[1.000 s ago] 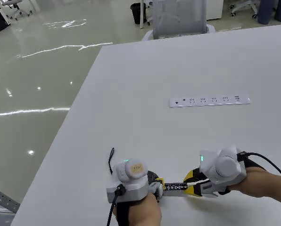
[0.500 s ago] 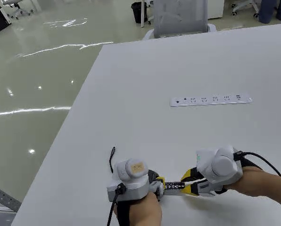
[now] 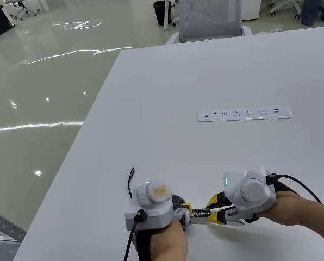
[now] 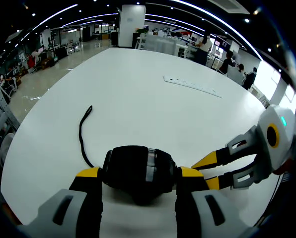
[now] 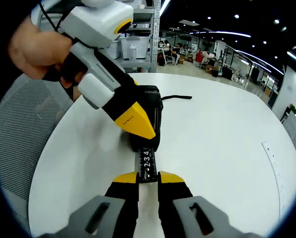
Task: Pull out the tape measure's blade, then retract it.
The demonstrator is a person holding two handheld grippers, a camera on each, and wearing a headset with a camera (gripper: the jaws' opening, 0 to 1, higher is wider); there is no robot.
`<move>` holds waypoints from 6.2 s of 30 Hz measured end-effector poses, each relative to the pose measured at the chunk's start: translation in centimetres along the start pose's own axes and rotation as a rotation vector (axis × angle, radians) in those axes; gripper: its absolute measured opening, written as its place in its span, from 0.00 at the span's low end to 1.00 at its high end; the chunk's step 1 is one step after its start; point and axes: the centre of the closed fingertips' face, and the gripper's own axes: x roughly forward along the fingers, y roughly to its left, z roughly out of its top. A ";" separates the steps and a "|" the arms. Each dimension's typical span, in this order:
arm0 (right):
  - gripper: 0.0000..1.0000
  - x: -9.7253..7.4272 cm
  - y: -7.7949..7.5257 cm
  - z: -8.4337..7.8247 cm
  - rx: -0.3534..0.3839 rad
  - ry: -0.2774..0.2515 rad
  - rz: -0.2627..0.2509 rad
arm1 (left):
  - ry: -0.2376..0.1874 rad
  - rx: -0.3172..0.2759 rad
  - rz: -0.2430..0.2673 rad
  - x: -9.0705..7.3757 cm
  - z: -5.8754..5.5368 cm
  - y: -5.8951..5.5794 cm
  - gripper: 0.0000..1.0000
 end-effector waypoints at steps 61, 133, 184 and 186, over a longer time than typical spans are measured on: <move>0.13 2.4 0.2 2.0 0.001 -0.009 -0.002 | -0.007 -0.005 -0.017 -0.1 0.0 0.0 0.55; 0.35 1.3 0.6 1.2 0.083 0.028 -0.045 | -0.049 0.166 -0.036 -1.6 0.8 0.0 0.66; 0.56 -9.7 2.4 -1.8 0.321 -0.073 -0.299 | -0.018 0.543 -0.516 -5.2 -0.5 -0.4 0.78; 0.58 -10.3 2.6 -2.0 0.330 -0.075 -0.305 | -0.019 0.569 -0.526 -5.5 -0.5 -0.2 0.79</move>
